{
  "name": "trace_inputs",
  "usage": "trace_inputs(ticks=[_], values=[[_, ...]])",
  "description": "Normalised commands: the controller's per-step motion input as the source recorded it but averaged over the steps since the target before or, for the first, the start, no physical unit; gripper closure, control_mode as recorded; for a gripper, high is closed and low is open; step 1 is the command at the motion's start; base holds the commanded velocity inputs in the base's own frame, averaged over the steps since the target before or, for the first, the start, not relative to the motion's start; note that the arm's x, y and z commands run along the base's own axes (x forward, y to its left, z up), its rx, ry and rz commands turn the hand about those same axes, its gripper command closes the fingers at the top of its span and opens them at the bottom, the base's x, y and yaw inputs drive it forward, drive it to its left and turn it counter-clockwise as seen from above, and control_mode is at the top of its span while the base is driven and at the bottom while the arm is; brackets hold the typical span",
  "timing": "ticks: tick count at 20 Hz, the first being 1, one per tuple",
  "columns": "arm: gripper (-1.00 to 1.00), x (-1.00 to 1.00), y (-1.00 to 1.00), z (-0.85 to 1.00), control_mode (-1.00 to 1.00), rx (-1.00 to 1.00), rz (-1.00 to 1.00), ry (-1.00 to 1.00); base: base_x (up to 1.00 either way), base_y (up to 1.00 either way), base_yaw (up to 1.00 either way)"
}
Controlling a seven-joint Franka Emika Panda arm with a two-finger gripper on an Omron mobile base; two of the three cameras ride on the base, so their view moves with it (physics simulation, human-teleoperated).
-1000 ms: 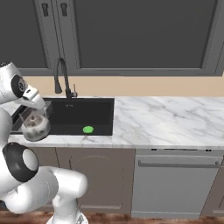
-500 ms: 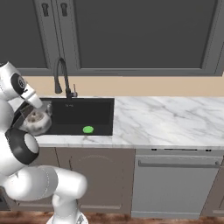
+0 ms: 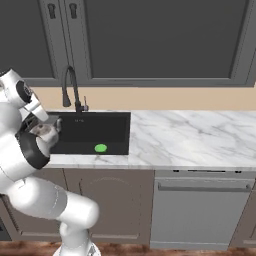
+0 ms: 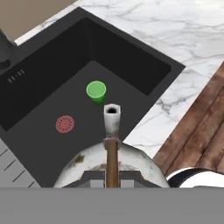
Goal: Pick the kettle and jug and place them in the sink. Then turn on the water.
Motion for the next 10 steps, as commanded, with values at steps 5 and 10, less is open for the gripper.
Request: trace_inputs(ticks=[5,10], values=[[1.0,0.32,0.0,-0.03,-1.0,0.0,-0.1,-0.01,0.0,0.0,0.0],[1.0,0.04,0.0,0.0,-1.0,0.0,-0.05,0.0,0.0,0.0,0.0]])
